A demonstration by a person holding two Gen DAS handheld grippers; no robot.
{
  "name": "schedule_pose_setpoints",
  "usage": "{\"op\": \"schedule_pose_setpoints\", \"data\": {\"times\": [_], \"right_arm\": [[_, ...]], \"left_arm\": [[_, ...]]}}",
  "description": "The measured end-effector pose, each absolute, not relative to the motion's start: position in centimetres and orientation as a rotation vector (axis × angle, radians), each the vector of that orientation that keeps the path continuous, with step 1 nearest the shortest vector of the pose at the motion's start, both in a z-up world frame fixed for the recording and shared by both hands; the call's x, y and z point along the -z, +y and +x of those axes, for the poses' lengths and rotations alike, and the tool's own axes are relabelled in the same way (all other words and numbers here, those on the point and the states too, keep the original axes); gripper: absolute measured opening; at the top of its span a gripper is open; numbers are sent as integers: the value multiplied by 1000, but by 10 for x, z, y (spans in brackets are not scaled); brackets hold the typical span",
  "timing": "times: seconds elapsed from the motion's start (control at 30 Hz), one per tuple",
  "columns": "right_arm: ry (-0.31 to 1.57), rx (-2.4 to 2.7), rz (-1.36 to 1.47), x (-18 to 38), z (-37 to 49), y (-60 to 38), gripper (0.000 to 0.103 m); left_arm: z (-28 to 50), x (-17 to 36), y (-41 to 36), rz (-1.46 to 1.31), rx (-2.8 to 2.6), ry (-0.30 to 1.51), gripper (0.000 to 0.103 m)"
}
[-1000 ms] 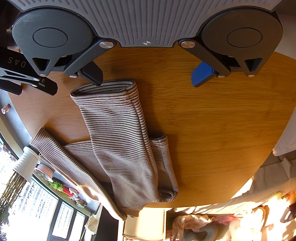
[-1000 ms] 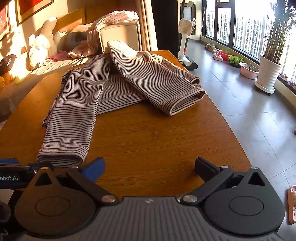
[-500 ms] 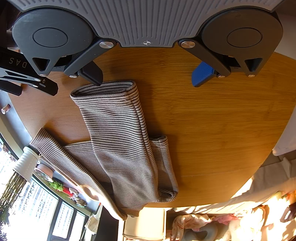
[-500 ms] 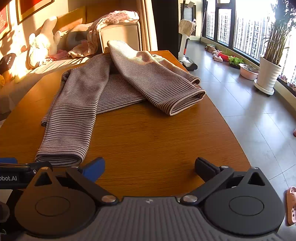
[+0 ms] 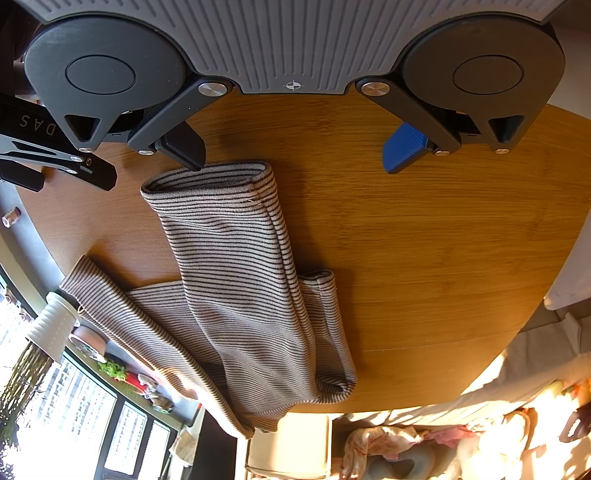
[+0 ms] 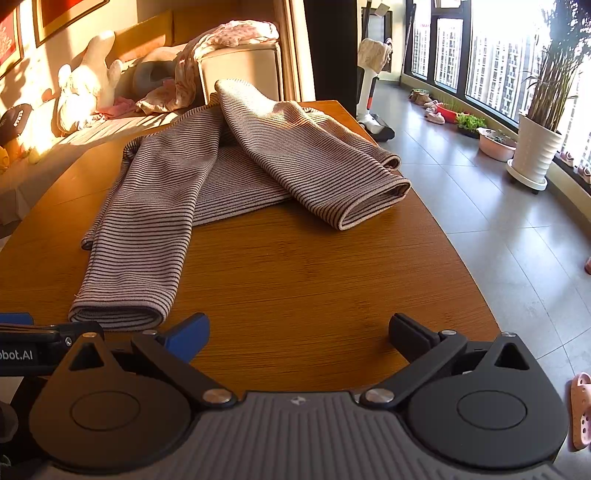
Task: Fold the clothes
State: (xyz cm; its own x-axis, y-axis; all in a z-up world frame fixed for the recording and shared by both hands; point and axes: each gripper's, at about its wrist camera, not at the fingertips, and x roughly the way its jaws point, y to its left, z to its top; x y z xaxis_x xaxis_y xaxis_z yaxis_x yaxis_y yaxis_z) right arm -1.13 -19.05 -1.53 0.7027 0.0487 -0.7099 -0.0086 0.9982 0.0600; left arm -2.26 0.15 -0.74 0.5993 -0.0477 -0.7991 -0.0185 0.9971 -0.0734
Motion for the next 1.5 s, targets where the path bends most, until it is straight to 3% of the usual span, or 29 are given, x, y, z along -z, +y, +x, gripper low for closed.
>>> {"op": "schedule_pose_setpoints", "data": {"times": [1.07, 1.3, 1.5], "right_arm": [[789, -37, 63, 11, 5, -199, 103], [710, -70, 57, -8, 33, -201, 103], [607, -230, 256, -25, 82, -217, 103]], "left_arm": [[-11, 0, 13, -97, -4, 886, 103], [3, -4, 15, -92, 27, 869, 103], [30, -21, 26, -158, 187, 768, 103]]}}
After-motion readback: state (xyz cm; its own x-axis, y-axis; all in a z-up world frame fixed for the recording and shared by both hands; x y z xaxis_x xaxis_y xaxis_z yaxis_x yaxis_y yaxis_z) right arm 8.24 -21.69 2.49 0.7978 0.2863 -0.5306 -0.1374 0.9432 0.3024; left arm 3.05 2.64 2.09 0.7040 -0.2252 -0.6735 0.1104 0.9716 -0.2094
